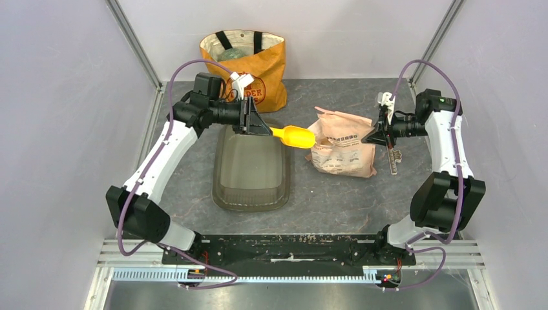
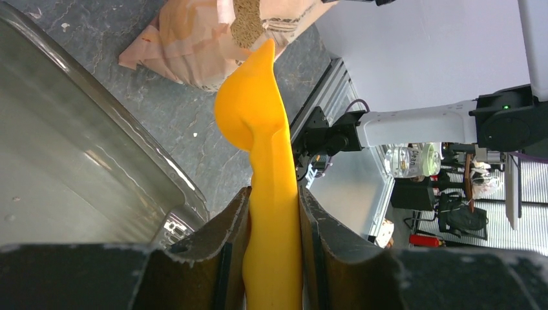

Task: Fill the litter box with clean litter

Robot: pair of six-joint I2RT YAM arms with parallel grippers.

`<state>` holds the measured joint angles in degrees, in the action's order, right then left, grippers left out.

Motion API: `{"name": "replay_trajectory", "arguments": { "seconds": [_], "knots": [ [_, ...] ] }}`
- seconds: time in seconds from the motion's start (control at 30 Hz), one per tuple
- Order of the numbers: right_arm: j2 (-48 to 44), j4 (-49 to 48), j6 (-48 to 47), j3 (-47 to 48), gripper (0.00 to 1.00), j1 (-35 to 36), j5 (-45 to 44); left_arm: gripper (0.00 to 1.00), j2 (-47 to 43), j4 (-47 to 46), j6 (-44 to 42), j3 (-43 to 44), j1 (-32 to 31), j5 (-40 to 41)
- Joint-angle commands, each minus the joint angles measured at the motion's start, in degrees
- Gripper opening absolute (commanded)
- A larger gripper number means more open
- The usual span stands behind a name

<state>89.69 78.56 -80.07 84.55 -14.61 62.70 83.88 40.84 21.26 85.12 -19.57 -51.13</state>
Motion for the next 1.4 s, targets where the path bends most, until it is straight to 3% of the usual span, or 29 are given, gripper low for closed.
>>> {"name": "replay_trajectory", "arguments": {
  "seconds": [0.0,0.27,0.43,0.53,0.73,1.07,1.37],
  "knots": [
    [-4.33,4.76,-2.86,5.07,0.00,0.09,11.13,0.02,1.39,-2.35,1.33,3.57,0.26,-1.84],
    [-4.68,13.21,-13.24,4.25,0.00,0.19,10.46,0.02,8.12,-1.17,1.96,10.52,-0.71,0.40],
    [-4.98,13.16,-12.84,4.93,0.00,0.88,11.26,0.02,11.95,5.33,-3.12,14.71,-4.33,-0.58],
    [-4.34,12.68,-11.51,6.20,0.00,1.29,11.10,0.02,12.38,5.40,-4.24,14.19,-5.23,-5.10],
    [-3.22,11.57,-10.41,7.61,0.00,2.28,10.87,0.02,12.27,5.75,-9.03,14.10,-9.43,-4.65],
    [-2.86,10.95,-9.71,10.61,0.00,4.74,10.48,0.02,16.43,7.68,-5.07,16.16,-7.76,13.61],
    [-1.86,10.23,-8.15,12.88,0.00,8.14,10.08,0.02,19.91,11.08,-6.10,20.78,-13.73,24.74]
  ]
}}
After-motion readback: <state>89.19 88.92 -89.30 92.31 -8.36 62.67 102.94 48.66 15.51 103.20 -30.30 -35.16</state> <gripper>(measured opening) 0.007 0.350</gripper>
